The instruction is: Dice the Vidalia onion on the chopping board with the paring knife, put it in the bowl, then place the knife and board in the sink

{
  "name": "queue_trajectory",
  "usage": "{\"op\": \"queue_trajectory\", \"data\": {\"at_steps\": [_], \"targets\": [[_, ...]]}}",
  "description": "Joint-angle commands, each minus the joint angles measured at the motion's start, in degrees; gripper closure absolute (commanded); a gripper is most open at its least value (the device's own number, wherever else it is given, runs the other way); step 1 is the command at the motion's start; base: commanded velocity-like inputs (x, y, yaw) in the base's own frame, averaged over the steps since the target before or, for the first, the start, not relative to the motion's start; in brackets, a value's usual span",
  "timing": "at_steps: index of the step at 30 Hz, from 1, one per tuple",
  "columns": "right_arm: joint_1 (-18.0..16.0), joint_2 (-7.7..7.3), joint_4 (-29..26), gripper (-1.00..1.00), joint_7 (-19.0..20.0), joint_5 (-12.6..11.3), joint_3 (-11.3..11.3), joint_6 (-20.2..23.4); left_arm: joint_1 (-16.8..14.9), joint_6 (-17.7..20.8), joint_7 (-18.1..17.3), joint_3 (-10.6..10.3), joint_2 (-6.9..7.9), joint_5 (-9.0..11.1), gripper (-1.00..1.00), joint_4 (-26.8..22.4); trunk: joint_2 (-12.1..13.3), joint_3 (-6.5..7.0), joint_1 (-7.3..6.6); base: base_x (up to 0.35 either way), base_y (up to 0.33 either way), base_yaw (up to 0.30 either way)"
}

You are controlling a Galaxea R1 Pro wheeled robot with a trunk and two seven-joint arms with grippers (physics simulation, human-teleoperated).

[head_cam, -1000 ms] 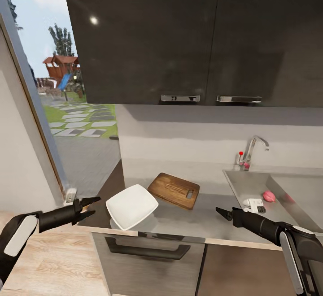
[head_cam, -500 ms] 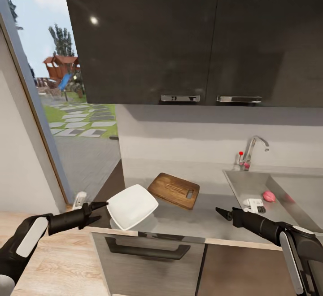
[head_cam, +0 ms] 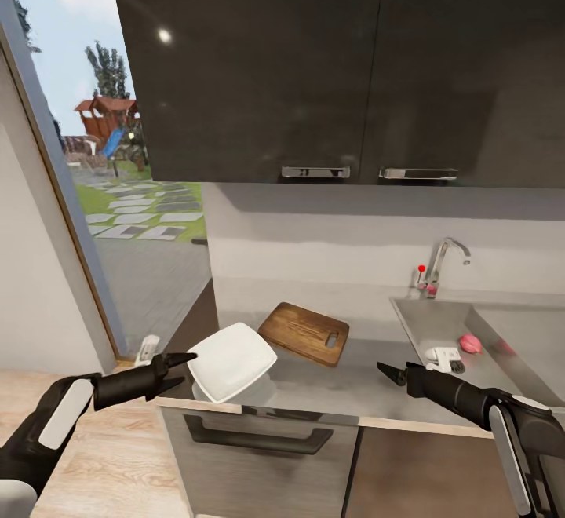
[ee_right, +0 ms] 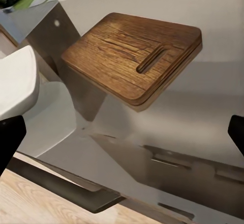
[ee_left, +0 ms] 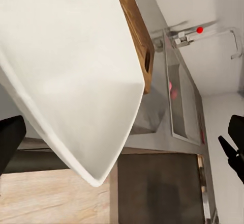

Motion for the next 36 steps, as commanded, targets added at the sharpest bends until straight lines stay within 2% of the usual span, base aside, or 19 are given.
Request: {"op": "queue_trajectory", "data": {"at_steps": [1, 6, 13, 36], "targets": [[0.0, 0.00, 0.0, -1.00, 0.1, -0.2, -0.1, 0.5, 0.0, 0.3, -0.4, 0.1, -0.07, -0.5, -1.00, -0.2, 0.0, -0.03, 0.02, 0.000, 0.000, 0.000], [0.0, 0.00, 0.0, -1.00, 0.2, -0.3, -0.1, 0.6, 0.0, 0.2, -0.4, 0.1, -0.63, -3.0, -1.00, -0.9, 0.0, -0.29, 0.02, 0.000, 0.000, 0.000], [0.0, 0.00, 0.0, -1.00, 0.2, -0.3, -0.1, 0.8, 0.0, 0.2, -0.2, 0.1, -0.69, -4.8, -1.00, -0.8, 0.0, -0.89, 0.02, 0.000, 0.000, 0.000], [0.0, -0.09, 0.0, -1.00, 0.4, -0.7, -0.1, 0.8, 0.0, 0.2, -1.0, 0.3, -1.12, -5.1, -1.00, -1.1, 0.0, -3.02, 0.02, 0.000, 0.000, 0.000]]}}
